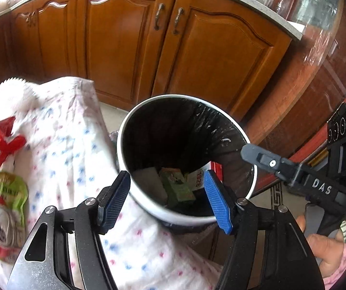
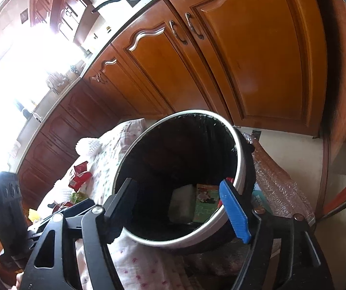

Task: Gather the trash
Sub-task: 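Carry the foam block and green carton over the bin and release both, then move both open tools back toward the red can and wrappers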

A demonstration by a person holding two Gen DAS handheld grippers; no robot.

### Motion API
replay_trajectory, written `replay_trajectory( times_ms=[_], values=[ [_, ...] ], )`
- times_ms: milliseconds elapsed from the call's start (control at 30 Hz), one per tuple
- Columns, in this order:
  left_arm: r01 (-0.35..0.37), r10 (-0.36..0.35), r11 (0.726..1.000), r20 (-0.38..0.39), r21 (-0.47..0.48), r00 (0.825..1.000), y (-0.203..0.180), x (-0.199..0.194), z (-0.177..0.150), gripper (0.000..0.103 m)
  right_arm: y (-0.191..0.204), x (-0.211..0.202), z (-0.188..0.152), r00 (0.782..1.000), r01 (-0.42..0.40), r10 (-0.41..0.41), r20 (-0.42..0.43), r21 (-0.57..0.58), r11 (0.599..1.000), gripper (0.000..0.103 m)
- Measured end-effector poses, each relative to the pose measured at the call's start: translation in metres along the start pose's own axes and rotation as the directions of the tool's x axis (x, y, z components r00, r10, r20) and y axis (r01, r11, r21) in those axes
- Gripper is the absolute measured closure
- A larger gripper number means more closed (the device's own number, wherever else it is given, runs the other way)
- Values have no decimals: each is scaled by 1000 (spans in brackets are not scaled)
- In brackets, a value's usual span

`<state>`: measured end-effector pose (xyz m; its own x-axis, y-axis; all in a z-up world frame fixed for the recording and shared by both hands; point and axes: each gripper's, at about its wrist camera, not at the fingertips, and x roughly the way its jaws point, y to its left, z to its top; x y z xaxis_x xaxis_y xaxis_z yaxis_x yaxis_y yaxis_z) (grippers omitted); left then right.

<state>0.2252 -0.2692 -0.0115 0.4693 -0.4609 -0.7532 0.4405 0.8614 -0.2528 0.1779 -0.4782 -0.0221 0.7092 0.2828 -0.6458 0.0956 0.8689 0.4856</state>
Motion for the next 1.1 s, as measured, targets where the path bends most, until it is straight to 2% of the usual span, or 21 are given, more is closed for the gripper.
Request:
replay_trajectory(
  times_ms=[167,467,633,933,1100],
  values=[
    [-26,27,999,20,-47,999,19,-21,-22,39,16,-3,-14,1000,-21,21,9,-6,1000,28],
    [-67,77,987,61,-149,995,62,-65,-58,38,54,3,-38,997,-67,66,-27,-50,996,27],
    [-85,101,975,69,-203,993,86,-85,-76,38,74,10,-52,995,-87,82,-64,-76,993,24],
    [-114,145,950,89,-290,985,127,-115,-104,38,111,23,-77,986,-132,117,-117,-126,983,24],
    [-132,176,932,103,-337,979,150,-133,-118,38,137,27,-90,987,-132,113,-111,-180,975,22]
  ],
)
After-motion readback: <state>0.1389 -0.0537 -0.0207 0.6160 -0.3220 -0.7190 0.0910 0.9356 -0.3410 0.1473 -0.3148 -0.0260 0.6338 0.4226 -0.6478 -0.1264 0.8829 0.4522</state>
